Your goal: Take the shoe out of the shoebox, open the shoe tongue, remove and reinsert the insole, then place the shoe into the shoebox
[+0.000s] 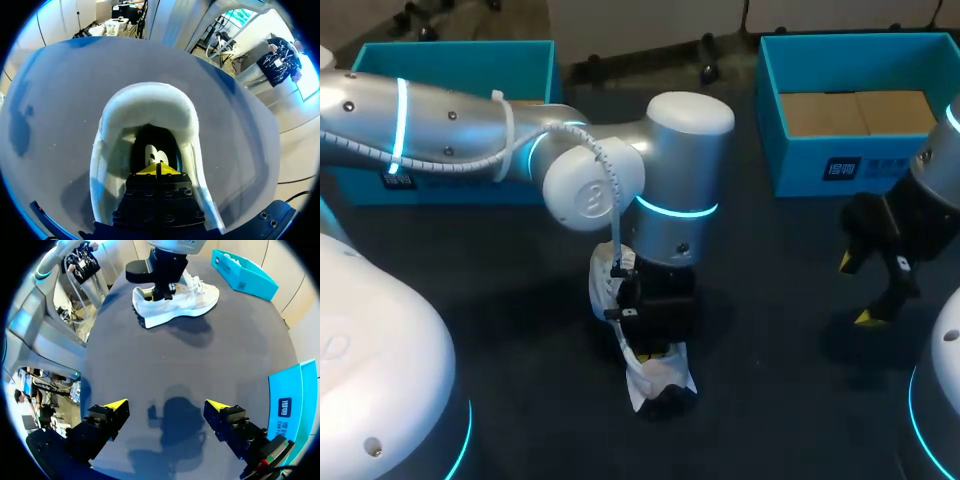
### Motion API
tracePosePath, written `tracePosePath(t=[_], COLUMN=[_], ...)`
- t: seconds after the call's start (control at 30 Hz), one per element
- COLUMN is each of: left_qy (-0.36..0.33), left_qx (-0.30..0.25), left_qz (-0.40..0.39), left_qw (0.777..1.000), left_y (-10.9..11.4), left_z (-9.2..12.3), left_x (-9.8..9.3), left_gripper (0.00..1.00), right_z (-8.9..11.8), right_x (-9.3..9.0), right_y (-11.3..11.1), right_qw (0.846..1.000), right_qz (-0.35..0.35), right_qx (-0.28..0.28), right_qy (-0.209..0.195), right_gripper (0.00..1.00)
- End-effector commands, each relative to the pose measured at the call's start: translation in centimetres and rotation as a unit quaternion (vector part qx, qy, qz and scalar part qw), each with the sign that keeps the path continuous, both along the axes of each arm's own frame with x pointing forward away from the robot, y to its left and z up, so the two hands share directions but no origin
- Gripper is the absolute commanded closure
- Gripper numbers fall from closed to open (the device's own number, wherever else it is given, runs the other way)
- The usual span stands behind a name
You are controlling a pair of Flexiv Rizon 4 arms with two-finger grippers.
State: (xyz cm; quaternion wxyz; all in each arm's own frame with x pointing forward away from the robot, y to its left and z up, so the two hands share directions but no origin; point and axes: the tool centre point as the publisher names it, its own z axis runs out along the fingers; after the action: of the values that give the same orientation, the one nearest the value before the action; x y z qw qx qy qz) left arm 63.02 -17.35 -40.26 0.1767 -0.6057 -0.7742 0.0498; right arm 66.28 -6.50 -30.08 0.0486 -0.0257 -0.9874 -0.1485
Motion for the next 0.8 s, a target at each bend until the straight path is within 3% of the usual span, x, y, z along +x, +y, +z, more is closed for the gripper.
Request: tracePosePath(t=[0.03,0.23,0.43,0.8], left_qy=[-0.011,-0.013,0.006,-0.010], left_qx=[-0.006,-0.032,-0.015,-0.006], left_qz=[-0.001,0.004,0.005,0.035], left_qw=[1.000,0.999,1.000,0.999], left_y=[0.5,-0.1,-0.9,0.3], left_z=[2.0,3.2,0.8,-2.1], left_x=[-0.5,-1.0,-1.7,-1.4], left_gripper=[1.00,1.00,1.00,1.00], right_z=[0.0,0.0,0.0,0.0], right_x=[-0.1,-0.1,-0.1,-0.1], right_y=[-0.1,-0.1,-0.1,-0.1], right_qw=[1.000,1.000,1.000,1.000], right_qz=[0.000,0.000,0.000,0.000], right_qx=[0.000,0.000,0.000,0.000], right_qy=[-0.001,-0.001,-0.001,-0.001], right_gripper=[0.00,0.00,0.00,0.00])
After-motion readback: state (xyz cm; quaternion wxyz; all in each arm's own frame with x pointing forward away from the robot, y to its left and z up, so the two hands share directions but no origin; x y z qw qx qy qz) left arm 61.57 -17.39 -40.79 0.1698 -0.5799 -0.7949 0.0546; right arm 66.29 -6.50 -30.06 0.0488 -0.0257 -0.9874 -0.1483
